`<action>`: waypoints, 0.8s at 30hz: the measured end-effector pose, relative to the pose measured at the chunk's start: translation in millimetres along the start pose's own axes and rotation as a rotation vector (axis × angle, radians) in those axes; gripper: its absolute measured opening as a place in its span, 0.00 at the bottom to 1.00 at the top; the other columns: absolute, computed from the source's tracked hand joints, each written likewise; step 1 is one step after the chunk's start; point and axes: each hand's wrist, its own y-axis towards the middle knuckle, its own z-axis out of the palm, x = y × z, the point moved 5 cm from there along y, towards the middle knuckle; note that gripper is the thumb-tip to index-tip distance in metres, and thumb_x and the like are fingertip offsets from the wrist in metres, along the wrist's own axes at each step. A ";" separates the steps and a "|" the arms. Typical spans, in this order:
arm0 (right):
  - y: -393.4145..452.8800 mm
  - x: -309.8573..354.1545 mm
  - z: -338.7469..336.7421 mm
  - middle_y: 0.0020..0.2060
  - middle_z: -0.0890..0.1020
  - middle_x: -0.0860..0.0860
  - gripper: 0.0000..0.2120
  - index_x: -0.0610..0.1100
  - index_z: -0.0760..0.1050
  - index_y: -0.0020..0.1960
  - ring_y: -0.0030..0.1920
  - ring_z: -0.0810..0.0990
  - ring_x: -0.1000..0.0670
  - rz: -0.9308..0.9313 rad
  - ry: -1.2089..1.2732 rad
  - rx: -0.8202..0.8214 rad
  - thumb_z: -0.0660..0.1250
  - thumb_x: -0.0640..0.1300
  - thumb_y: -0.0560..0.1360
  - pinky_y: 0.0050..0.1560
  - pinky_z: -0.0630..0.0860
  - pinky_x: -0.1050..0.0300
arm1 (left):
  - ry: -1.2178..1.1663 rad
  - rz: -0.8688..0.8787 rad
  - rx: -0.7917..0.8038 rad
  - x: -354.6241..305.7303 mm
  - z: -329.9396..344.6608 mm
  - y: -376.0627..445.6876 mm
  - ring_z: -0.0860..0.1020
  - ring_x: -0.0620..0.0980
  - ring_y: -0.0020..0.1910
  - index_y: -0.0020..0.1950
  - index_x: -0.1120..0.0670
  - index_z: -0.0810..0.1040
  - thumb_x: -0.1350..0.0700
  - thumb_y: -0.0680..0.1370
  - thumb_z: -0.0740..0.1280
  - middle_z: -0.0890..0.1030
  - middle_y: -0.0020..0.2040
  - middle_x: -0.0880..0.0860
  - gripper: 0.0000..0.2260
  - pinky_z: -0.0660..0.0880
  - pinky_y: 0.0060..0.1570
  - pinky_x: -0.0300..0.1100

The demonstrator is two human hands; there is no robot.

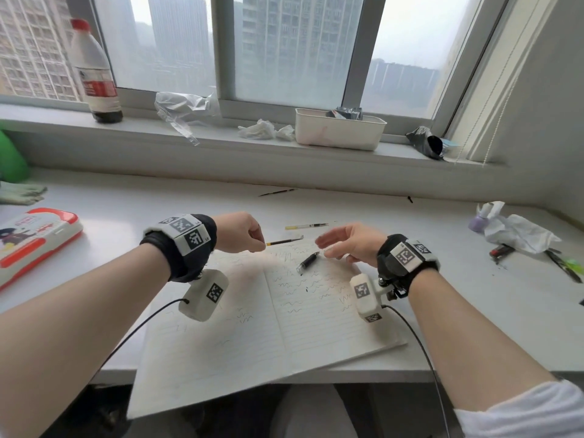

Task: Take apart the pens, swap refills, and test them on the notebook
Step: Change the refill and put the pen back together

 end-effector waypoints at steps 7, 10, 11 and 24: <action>8.8 7.1 26.8 0.42 0.83 0.52 0.09 0.53 0.84 0.46 0.33 0.78 0.55 0.070 -0.234 -0.004 0.77 0.43 0.68 0.33 0.75 0.61 | 0.001 -0.023 0.001 9.0 -2.8 -22.7 0.77 0.40 0.37 0.51 0.52 0.83 0.50 0.77 0.68 0.82 0.40 0.42 0.08 0.70 0.36 0.34; 13.0 9.4 28.0 0.41 0.84 0.53 0.05 0.53 0.84 0.44 0.36 0.78 0.52 0.074 -0.374 -0.027 0.77 0.49 0.68 0.38 0.76 0.58 | -0.001 -0.019 0.004 9.8 -4.0 -26.9 0.77 0.40 0.38 0.52 0.52 0.83 0.50 0.78 0.67 0.82 0.39 0.42 0.08 0.70 0.36 0.33; 12.9 10.1 27.8 0.40 0.84 0.53 0.05 0.53 0.83 0.44 0.37 0.78 0.53 0.070 -0.406 -0.033 0.76 0.50 0.69 0.38 0.76 0.58 | -0.002 -0.019 0.004 10.4 -4.3 -27.8 0.77 0.40 0.38 0.52 0.52 0.83 0.50 0.78 0.67 0.81 0.39 0.42 0.08 0.71 0.36 0.33; -0.1 -2.2 15.6 0.40 0.84 0.49 0.06 0.42 0.81 0.53 0.31 0.74 0.56 0.038 0.208 -0.094 0.70 0.40 0.76 0.30 0.68 0.61 | -0.018 -0.005 0.018 16.5 -5.3 -31.2 0.78 0.41 0.39 0.47 0.47 0.80 0.48 0.77 0.67 0.83 0.40 0.42 0.05 0.70 0.37 0.36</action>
